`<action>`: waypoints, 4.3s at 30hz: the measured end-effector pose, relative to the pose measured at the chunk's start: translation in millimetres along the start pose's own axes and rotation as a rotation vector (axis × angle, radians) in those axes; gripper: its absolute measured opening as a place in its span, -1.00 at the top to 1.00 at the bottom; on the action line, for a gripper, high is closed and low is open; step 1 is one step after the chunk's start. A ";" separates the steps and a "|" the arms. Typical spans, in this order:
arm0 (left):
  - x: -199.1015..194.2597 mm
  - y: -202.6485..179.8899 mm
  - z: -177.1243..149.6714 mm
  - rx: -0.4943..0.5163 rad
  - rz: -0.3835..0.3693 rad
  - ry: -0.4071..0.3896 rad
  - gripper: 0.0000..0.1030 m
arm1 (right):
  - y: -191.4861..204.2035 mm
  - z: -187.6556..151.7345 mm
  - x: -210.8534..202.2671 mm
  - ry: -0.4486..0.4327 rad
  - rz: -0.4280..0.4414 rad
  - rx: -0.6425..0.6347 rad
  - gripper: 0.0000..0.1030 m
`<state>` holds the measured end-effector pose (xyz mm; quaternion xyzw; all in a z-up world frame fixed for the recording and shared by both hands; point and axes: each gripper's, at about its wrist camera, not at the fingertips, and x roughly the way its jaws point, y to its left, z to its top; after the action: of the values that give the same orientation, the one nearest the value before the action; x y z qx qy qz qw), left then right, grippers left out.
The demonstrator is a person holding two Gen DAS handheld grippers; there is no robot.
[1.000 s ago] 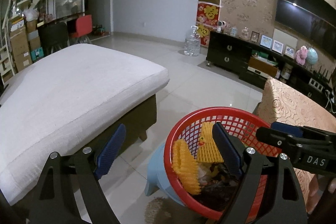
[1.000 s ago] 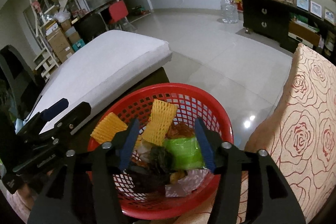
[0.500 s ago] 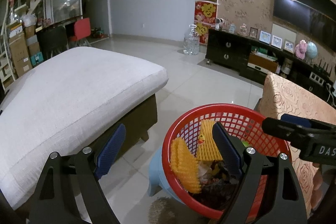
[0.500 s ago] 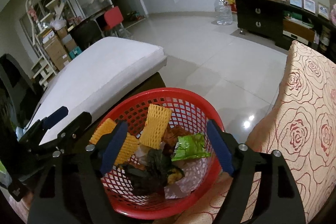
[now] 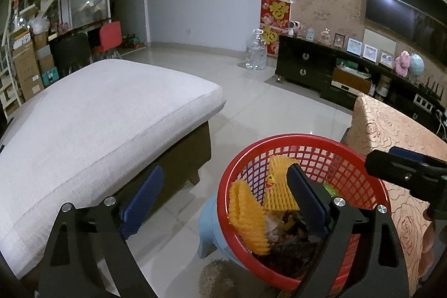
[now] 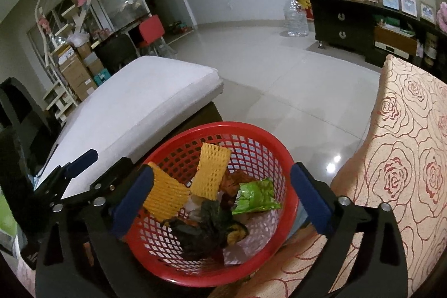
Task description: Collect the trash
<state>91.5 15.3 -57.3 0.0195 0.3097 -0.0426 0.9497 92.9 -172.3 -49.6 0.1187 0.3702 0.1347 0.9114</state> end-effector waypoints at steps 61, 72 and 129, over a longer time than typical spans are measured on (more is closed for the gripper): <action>-81.3 -23.0 -14.1 0.037 0.020 -0.032 -0.75 | 12.0 -55.3 -94.8 -0.132 -0.110 -0.036 -0.87; -96.8 -26.7 -12.4 0.044 0.015 -0.064 -0.76 | 13.6 -63.7 -101.3 -0.145 -0.116 -0.041 -0.87; -96.5 -19.3 -12.4 0.022 0.018 -0.063 -0.85 | 22.4 -68.6 -87.7 -0.126 -0.114 -0.059 -0.87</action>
<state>4.9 3.5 -10.6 0.0312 0.2792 -0.0381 0.9590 -19.6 -172.6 -34.0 0.0787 0.3143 0.0860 0.9421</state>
